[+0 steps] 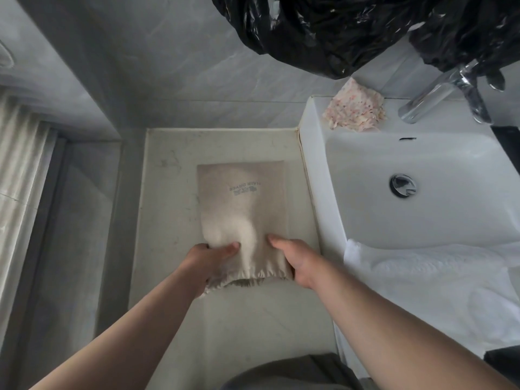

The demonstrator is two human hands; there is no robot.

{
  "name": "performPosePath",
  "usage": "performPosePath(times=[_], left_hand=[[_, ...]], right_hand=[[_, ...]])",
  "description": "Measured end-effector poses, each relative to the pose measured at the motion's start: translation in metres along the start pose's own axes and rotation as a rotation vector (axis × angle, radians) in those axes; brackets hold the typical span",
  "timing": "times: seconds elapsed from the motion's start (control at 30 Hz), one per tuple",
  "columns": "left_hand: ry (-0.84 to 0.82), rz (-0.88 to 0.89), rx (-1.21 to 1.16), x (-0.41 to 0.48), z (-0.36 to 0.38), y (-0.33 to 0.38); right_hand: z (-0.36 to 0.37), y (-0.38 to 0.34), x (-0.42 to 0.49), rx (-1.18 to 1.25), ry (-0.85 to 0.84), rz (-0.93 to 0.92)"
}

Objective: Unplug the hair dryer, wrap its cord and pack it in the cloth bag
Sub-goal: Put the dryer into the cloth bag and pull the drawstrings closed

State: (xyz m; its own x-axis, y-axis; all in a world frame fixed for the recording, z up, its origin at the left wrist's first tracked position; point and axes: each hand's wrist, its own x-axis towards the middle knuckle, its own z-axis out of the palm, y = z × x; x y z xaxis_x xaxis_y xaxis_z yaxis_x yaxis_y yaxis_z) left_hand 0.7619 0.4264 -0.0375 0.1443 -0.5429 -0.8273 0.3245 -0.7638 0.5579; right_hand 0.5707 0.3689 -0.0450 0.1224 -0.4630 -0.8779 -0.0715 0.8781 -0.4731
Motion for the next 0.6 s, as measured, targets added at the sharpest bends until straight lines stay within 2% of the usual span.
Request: performPosePath(times=[0.1, 0.23, 0.4, 0.6], left_hand=[[-0.018, -0.037, -0.043, 0.001, 0.003, 0.001], [-0.013, -0.060, -0.077, 0.006, 0.004, 0.000], [0.040, -0.045, -0.064, 0.012, 0.005, -0.002], [0.073, -0.070, -0.107, 0.016, 0.008, -0.003]], right_hand=[[0.000, 0.002, 0.001, 0.029, -0.009, -0.018], [0.007, 0.009, 0.005, 0.028, 0.102, -0.064], [0.009, 0.007, 0.007, 0.057, 0.156, -0.078], [0.013, 0.007, 0.009, 0.134, 0.140, -0.045]])
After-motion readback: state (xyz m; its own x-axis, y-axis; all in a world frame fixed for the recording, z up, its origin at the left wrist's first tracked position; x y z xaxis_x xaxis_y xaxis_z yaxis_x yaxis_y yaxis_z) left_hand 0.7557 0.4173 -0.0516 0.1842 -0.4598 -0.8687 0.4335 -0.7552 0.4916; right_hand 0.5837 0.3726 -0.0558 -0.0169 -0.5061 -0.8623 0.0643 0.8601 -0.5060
